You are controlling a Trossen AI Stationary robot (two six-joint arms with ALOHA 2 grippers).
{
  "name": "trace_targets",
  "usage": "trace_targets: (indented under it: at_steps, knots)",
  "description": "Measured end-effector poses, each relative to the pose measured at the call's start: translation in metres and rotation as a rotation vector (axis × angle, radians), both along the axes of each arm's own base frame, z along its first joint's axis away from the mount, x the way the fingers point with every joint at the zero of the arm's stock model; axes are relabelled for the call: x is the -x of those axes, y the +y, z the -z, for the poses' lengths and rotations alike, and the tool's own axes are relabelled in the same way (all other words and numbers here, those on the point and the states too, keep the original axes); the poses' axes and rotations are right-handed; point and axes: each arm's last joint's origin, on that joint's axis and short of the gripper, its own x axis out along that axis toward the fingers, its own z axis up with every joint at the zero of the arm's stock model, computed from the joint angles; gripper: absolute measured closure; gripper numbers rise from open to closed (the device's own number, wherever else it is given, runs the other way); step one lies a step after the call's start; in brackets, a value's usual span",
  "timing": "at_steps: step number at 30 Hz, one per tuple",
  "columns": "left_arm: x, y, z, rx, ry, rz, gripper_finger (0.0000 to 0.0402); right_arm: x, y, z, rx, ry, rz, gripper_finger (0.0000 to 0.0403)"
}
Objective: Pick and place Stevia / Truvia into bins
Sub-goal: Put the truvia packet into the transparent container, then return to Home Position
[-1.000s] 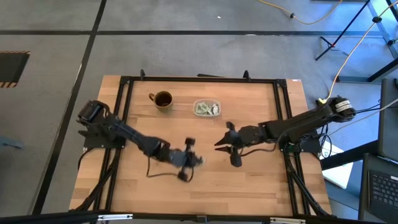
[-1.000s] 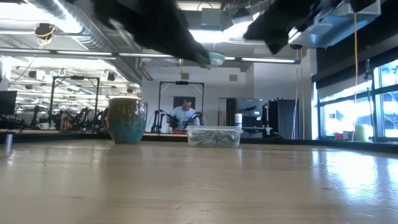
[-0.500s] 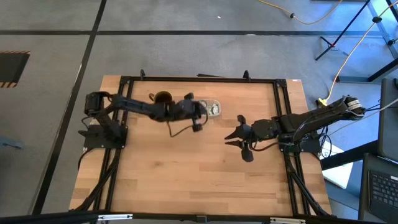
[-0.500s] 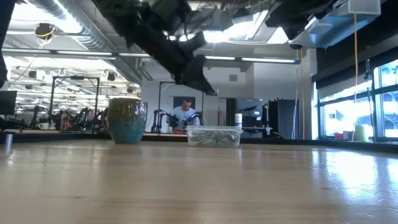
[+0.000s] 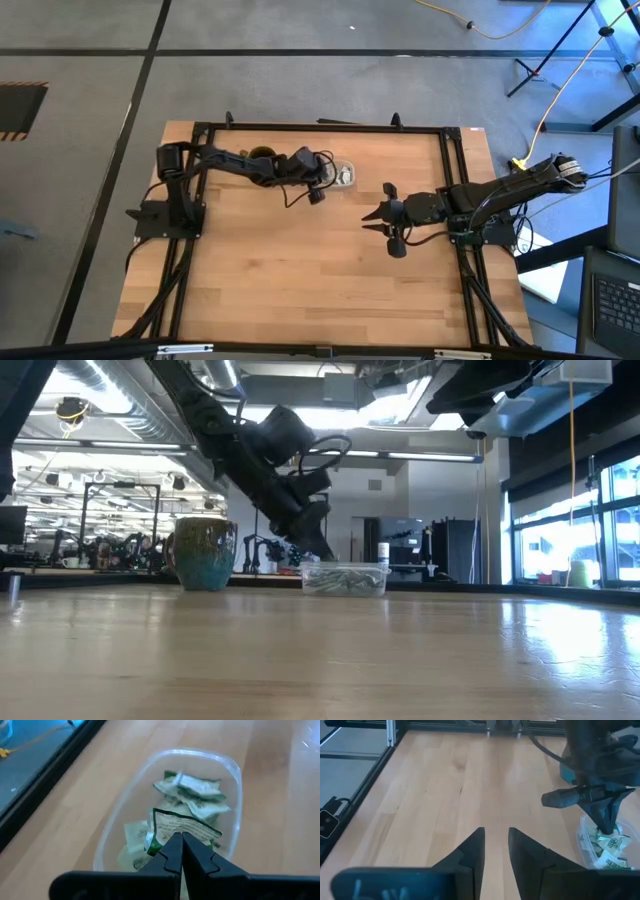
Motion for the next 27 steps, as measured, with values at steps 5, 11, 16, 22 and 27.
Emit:
trace_targets:
  at_steps: [5, 11, 16, 22, 27]
  knots:
    - [-0.001, 0.005, 0.002, -0.013, -0.011, -0.023, 0.0396, 0.001, 0.000, 0.001, 0.002, 0.015, 0.001, 0.0313]
    - [-0.001, 0.006, 0.002, -0.044, -0.002, -0.024, 0.0381, 0.001, 0.000, 0.002, 0.003, 0.029, 0.002, 0.0313]
    - [-0.001, 0.005, 0.002, -0.039, -0.004, -0.018, 0.0354, 0.002, -0.001, 0.004, -0.003, 0.050, 0.006, 0.0313]
    - [0.003, 0.001, -0.023, -0.052, -0.064, -0.008, 0.0335, 0.005, -0.001, 0.007, -0.032, 0.091, 0.031, 0.0313]
    - [0.020, -0.016, -0.081, -0.137, -0.168, 0.059, 0.0337, 0.012, -0.003, -0.001, -0.019, 0.053, 0.034, 0.0313]
